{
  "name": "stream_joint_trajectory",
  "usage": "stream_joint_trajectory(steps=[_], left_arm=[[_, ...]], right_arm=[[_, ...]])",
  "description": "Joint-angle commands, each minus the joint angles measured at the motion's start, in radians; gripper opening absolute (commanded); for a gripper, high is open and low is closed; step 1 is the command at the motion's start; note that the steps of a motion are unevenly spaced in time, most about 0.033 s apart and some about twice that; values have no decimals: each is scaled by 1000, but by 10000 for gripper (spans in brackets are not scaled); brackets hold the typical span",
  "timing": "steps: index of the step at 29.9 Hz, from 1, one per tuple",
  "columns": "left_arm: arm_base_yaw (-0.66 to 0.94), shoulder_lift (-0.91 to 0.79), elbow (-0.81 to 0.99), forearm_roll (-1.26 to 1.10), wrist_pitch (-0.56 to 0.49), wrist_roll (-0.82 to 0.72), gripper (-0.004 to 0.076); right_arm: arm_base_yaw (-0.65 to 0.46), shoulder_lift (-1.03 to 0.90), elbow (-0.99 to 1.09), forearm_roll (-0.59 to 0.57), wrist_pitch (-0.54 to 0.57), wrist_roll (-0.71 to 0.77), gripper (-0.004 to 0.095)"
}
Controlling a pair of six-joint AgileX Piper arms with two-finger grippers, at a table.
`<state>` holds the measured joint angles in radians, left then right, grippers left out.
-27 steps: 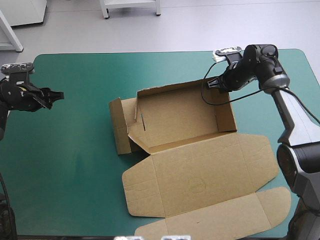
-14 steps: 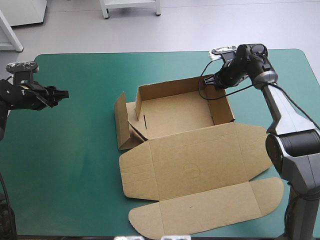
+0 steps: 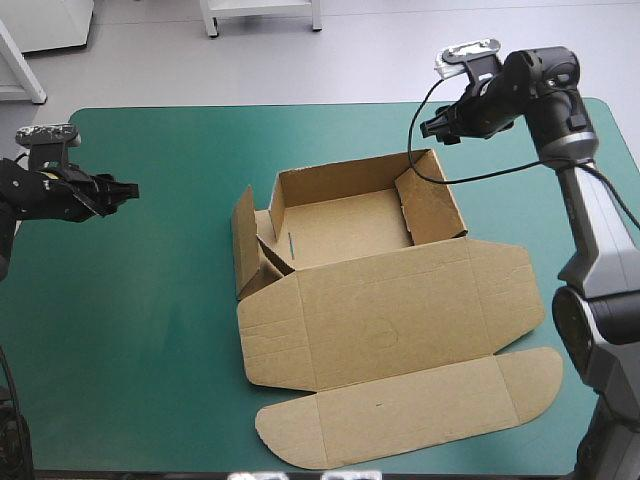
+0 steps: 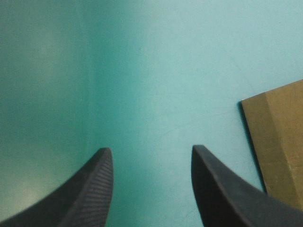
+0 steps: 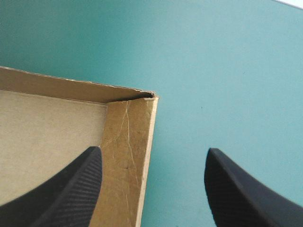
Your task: Fold the box
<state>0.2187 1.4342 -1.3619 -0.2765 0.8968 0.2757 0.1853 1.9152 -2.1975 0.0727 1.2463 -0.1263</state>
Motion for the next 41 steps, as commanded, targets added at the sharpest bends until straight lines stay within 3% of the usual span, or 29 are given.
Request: stream_joint_trajectory(steps=[1, 9, 14, 20, 35, 38, 41], left_arm=[[-6, -40, -24, -44, -36, 7, 366], [-59, -40, -24, -53, -43, 28, 366], [-61, -40, -24, -57, -49, 32, 366], [-61, -40, -24, -57, -51, 32, 366], [-61, -40, -24, -57, -52, 32, 366], [-61, -40, -24, -57, -52, 32, 366], [-61, -40, -24, -57, -50, 32, 366]], right_arm=[[-4, -137, 40, -16, 1, -3, 594], [-4, -277, 369, -15, -7, 9, 590], [22, -277, 486, -43, -124, 9, 590], [75, -202, 490, -84, -251, 15, 590], [75, 14, 398, -79, -281, 32, 589], [75, 38, 367, -89, -269, 39, 520], [75, 53, 362, -106, -237, 37, 347]])
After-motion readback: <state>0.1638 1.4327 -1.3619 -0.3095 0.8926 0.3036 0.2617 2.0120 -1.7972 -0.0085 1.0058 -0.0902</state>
